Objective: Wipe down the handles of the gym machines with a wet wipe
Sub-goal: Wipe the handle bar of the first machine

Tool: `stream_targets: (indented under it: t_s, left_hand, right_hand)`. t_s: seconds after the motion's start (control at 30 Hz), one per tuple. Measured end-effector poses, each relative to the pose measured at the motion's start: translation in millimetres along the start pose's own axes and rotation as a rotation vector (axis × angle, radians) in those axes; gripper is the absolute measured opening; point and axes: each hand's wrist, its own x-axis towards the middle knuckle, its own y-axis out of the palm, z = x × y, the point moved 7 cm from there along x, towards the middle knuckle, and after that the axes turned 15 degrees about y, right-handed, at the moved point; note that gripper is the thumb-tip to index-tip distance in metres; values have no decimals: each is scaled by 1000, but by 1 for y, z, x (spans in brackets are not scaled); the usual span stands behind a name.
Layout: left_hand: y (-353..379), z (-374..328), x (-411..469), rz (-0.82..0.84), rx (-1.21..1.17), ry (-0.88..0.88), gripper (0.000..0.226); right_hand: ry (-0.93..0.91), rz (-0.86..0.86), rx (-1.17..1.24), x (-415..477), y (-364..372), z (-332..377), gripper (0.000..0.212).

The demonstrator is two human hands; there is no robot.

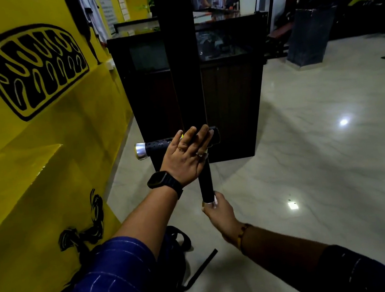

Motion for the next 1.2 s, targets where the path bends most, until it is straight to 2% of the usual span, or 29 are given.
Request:
stream_targets:
  t_s: [0.13, 0.23, 0.3, 0.33, 0.4, 0.5, 0.57, 0.63, 0.7, 0.87, 1.0, 1.1, 1.2]
  left_hand:
    - [1, 0, -1, -5, 22, 2, 69]
    - [0, 0, -1, -16, 10, 3, 68]
    - [-2, 0, 1, -19, 4, 4, 67]
    - [-3, -1, 1, -26, -9, 4, 66]
    - [-2, -2, -1, -61, -9, 12, 66]
    - [-3, 1, 2, -65, -3, 4, 66]
    - [-4, 0, 3, -64, -1, 1, 67]
    - [-5, -1, 2, -57, -9, -3, 68]
    - [-4, -1, 2, -38, -4, -1, 68]
    - [-3, 1, 2, -38, -20, -6, 69]
    - [-5, 1, 3, -27, -7, -4, 68]
    - [-4, 0, 3, 24, 1, -5, 67]
    - [-4, 1, 2, 34, 14, -8, 70]
  right_hand:
    - [-64, -224, 38, -17, -5, -16, 40]
    - [-77, -220, 57, -17, -8, -29, 41]
    - [-149, -207, 63, -22, -16, -32, 42]
    - [-263, -228, 37, -26, -24, -28, 44]
    - [-666, -258, -131, -44, -38, -2, 47]
    - [-1329, -280, -640, -66, -41, 30, 36]
    - [-1628, -302, -993, -63, -33, 35, 33]
    - [-1794, -333, -1321, -48, -23, 23, 34]
    - [-1829, -408, -1477, -33, -25, 12, 38]
    - [-1823, -534, -1553, -25, -23, 12, 44]
    - [-1842, -507, -1702, -16, 4, 15, 42]
    - [-1752, -466, -1783, -18, 26, 16, 38]
    - [-1713, -436, -1754, -18, 29, 16, 36]
